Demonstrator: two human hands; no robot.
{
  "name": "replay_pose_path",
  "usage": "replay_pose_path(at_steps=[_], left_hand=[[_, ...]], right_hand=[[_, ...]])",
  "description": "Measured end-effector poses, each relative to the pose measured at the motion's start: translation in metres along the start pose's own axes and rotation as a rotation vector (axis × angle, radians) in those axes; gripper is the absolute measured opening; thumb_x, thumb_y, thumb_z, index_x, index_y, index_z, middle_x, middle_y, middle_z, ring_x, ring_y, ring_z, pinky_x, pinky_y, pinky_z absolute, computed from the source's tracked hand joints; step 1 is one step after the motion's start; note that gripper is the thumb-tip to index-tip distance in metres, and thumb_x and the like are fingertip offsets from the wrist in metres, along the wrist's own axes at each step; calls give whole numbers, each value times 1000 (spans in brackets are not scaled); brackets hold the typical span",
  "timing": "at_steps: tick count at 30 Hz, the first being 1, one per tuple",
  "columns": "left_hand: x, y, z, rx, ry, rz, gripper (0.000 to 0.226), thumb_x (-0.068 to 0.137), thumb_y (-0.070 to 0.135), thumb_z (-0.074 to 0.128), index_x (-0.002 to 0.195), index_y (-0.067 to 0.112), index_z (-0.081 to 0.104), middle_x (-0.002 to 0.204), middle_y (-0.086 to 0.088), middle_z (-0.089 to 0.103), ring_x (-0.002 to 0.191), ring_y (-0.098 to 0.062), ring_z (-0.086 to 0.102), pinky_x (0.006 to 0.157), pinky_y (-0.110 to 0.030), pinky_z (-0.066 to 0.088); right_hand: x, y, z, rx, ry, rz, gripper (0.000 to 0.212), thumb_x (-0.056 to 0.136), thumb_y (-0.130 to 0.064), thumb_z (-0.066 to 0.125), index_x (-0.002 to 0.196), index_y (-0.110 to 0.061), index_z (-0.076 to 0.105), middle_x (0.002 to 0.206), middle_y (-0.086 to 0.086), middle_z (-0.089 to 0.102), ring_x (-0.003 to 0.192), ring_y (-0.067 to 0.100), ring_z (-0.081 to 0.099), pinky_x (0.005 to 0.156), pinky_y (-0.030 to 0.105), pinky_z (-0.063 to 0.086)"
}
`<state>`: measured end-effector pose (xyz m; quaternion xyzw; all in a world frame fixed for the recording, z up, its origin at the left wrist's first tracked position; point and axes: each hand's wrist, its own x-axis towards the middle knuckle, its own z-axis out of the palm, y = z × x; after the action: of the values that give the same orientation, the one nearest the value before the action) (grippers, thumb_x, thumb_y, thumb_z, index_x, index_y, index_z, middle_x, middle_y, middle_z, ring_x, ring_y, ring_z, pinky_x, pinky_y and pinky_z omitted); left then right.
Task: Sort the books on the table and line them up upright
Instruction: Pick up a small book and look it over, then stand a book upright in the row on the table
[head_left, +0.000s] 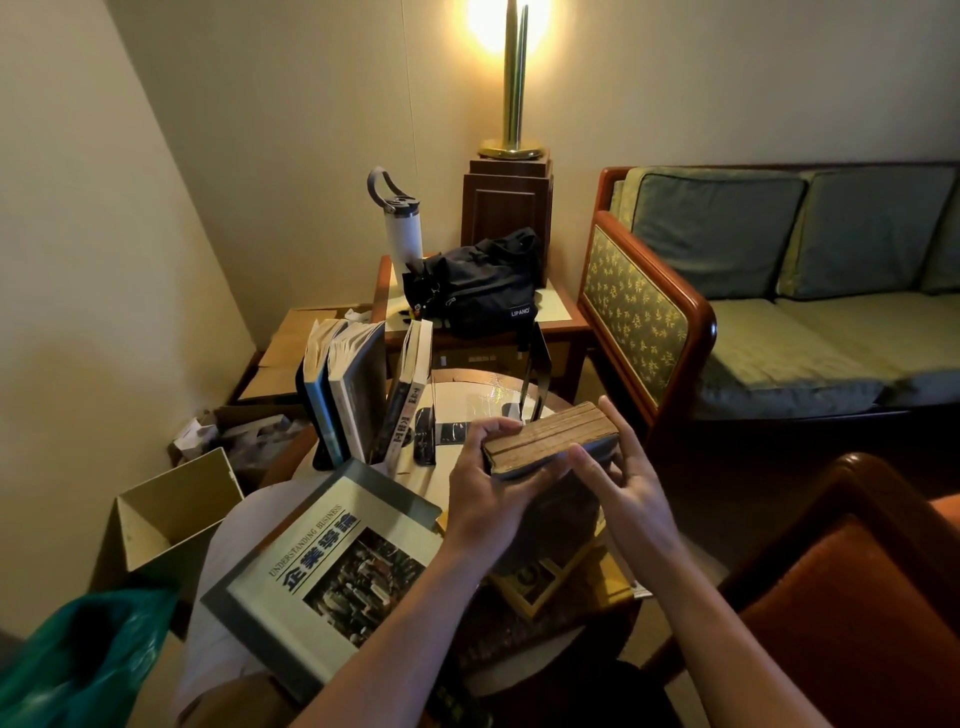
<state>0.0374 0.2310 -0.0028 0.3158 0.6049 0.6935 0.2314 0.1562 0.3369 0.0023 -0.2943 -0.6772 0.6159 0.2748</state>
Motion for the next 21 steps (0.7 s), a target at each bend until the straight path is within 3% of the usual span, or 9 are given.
replay_pose_path(at_steps=[3, 7, 11, 13, 16, 18, 19, 21], left_hand=[[0, -3, -3, 53, 9, 23, 51, 73, 26, 83, 114, 29, 53, 118, 7, 64, 110, -4, 64, 83, -23, 57], [-8, -3, 0, 126, 65, 87, 49, 76, 28, 82, 116, 26, 54, 118, 9, 64, 107, 0, 65, 81, -19, 57], [-20, -1, 2, 179, 90, 121, 49, 81, 21, 81, 121, 24, 53, 116, 21, 58, 106, 16, 57, 78, -13, 55], [-25, 0, -1, 117, 17, 50, 51, 81, 20, 79, 122, 34, 52, 116, 16, 60, 104, 10, 60, 80, -25, 60], [-35, 4, -4, 42, -134, -10, 46, 79, 28, 65, 122, 38, 53, 101, 4, 67, 93, -12, 68, 79, -47, 61], [-42, 7, -2, -59, -213, -54, 45, 81, 27, 56, 125, 29, 53, 96, -3, 68, 89, -20, 67, 76, -43, 60], [-44, 9, -3, -114, -237, -81, 47, 80, 24, 52, 128, 22, 53, 97, -5, 69, 90, -21, 67, 74, -34, 60], [-45, 12, -7, -172, -262, -148, 55, 78, 22, 46, 132, 16, 54, 110, -8, 69, 99, -19, 66, 76, -24, 56]], right_hand=[[0, -3, 6, -6, 18, -2, 85, 66, -73, 70, 141, -65, 30, 150, -5, 37, 140, 30, 36, 108, 60, 42], [2, -7, 6, -1, -3, -5, 97, 63, -78, 70, 146, -62, 24, 159, -3, 31, 146, 29, 30, 113, 58, 37], [-3, -6, 11, 27, -10, 43, 104, 67, -76, 72, 150, -62, 10, 162, 0, 30, 144, 25, 37, 114, 57, 37], [-8, -11, 17, 35, 26, 86, 102, 74, -70, 67, 152, -57, 4, 162, 3, 29, 141, 27, 42, 112, 57, 40], [-7, -29, 29, -52, 63, 185, 104, 86, -60, 63, 155, -44, -13, 163, 12, 24, 142, 35, 38, 111, 50, 41], [-2, -43, 36, -184, 80, 241, 110, 89, -57, 65, 152, -41, -23, 163, 16, 22, 144, 41, 31, 108, 50, 44], [0, -48, 39, -251, 93, 249, 112, 89, -55, 66, 152, -40, -26, 161, 18, 25, 144, 42, 32, 108, 51, 43], [1, -51, 41, -355, 120, 226, 111, 91, -50, 66, 153, -38, -25, 155, 19, 38, 134, 38, 47, 108, 49, 45]])
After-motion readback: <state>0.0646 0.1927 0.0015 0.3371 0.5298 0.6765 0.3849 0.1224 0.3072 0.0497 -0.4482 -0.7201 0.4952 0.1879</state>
